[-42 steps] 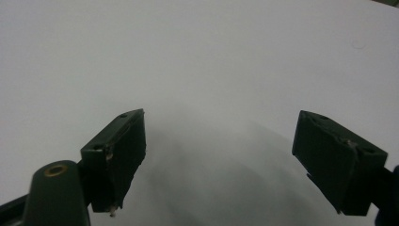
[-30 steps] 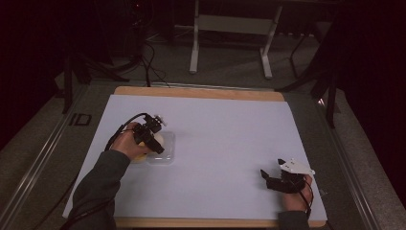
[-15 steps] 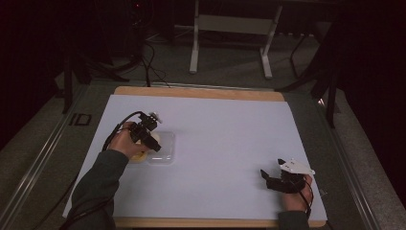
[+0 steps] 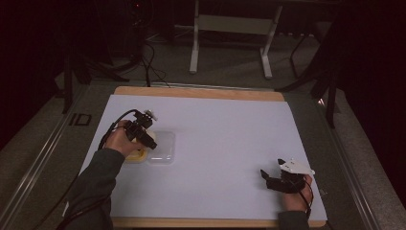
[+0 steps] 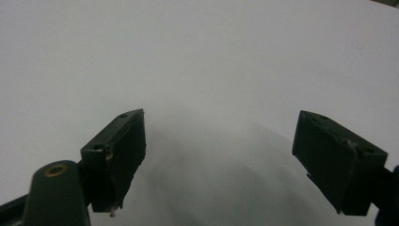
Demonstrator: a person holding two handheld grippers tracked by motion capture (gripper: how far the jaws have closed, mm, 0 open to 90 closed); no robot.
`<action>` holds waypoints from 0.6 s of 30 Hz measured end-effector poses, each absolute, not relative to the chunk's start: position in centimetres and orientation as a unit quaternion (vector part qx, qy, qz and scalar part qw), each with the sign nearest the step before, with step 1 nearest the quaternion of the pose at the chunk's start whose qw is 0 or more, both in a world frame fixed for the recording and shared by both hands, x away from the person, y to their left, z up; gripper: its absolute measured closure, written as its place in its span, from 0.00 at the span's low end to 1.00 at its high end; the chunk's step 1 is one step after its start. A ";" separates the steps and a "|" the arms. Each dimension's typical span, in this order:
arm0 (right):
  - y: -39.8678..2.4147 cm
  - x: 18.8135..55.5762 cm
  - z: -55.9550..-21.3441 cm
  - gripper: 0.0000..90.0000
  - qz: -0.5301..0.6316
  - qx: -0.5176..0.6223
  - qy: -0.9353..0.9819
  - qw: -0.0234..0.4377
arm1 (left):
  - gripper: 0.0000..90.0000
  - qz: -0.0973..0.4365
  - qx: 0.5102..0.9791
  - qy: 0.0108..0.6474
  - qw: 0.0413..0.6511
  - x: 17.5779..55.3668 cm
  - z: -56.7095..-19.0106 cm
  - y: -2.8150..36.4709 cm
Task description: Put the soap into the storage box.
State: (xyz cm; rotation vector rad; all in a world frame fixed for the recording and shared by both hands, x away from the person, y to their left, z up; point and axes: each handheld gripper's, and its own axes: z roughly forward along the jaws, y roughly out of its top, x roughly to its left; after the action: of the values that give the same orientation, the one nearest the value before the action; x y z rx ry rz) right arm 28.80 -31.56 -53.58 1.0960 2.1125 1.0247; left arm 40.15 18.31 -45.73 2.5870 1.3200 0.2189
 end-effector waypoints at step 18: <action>-31.6 28.8 -53.6 0.20 0.382 0.408 0.784 0.272 | 0.27 0.076 0.872 0.470 0.111 40.6 -45.7 19.8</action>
State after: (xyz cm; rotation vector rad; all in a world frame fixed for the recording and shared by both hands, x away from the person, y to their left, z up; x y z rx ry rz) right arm 28.78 -31.57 -53.58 1.0968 2.1091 1.0274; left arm 40.62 19.81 -45.70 2.5615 1.3815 0.2240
